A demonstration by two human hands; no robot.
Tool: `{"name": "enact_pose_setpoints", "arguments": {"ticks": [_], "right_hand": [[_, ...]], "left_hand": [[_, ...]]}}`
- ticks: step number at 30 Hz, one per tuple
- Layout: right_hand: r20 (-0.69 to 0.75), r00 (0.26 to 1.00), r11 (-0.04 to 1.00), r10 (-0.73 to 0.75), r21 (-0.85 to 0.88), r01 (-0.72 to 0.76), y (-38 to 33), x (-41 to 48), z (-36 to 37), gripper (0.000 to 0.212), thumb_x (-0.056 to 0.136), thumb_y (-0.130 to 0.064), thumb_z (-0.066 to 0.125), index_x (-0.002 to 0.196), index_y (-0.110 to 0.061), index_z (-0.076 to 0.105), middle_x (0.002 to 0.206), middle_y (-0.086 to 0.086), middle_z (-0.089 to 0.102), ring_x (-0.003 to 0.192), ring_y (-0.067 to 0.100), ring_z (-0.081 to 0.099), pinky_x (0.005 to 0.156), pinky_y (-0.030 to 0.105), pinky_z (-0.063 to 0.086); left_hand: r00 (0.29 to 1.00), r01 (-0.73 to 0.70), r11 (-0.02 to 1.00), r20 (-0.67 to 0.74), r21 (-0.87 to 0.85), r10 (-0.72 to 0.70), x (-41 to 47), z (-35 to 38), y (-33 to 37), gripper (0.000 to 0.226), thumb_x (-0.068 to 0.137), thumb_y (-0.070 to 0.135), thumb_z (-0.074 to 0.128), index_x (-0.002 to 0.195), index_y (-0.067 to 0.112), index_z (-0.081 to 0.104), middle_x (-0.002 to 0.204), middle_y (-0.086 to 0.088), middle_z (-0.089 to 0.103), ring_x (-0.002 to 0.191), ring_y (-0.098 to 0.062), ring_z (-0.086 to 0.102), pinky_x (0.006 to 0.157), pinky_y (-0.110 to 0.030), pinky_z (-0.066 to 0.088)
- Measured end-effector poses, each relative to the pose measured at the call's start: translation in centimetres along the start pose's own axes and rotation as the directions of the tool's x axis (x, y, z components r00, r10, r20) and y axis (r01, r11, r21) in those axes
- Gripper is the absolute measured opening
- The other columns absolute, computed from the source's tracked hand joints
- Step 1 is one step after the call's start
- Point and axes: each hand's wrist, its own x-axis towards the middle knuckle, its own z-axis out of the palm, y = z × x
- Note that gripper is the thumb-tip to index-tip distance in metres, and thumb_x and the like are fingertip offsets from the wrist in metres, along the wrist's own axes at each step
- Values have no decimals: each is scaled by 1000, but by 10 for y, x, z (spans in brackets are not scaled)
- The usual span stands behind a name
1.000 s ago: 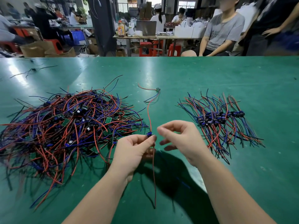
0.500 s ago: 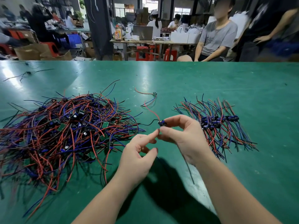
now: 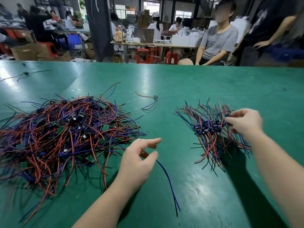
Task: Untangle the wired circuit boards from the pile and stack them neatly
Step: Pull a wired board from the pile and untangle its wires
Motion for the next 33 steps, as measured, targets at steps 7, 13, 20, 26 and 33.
{"name": "enact_pose_setpoints", "arguments": {"ticks": [7,13,20,26,33], "right_hand": [[5,1000,990,-24,-135,25,36,8,11,21,75,-13,75,95,-13,71,85,8,72,77,25,68,79,38,56],[212,972,920,-105,392,14,-13,-33,6,16,80,7,67,95,0,64,72,8,66,58,14,63,52,15,53],[561,771,736,-301,651,-186,-48,-125,26,27,59,4,73,79,-6,57,70,10,71,57,19,68,50,20,51],[591,791,838,-159,504,-208,-23,-159,67,32,66,14,75,72,-8,53,69,11,65,61,24,62,54,24,50],[581,805,800,-117,535,-271,-15,-161,68,32,65,16,74,71,-8,54,72,12,63,59,19,63,51,21,50]], "left_hand": [[994,-77,920,105,385,39,0,-3,-8,32,84,10,61,106,31,68,95,13,58,75,-1,53,69,-4,37],[921,-241,741,389,627,-31,-5,3,-9,36,88,60,48,119,46,60,98,14,49,99,-7,41,95,-29,31],[962,-216,664,271,716,20,-10,10,-3,43,75,72,53,74,29,50,84,9,50,92,-13,47,82,-30,40],[997,-40,722,79,691,-20,-5,3,-4,18,84,32,66,100,25,61,98,8,68,97,-15,60,84,-31,46],[998,-20,671,54,742,-30,-2,0,-10,21,93,29,55,110,21,63,106,1,60,102,-20,55,88,-33,44]]}}
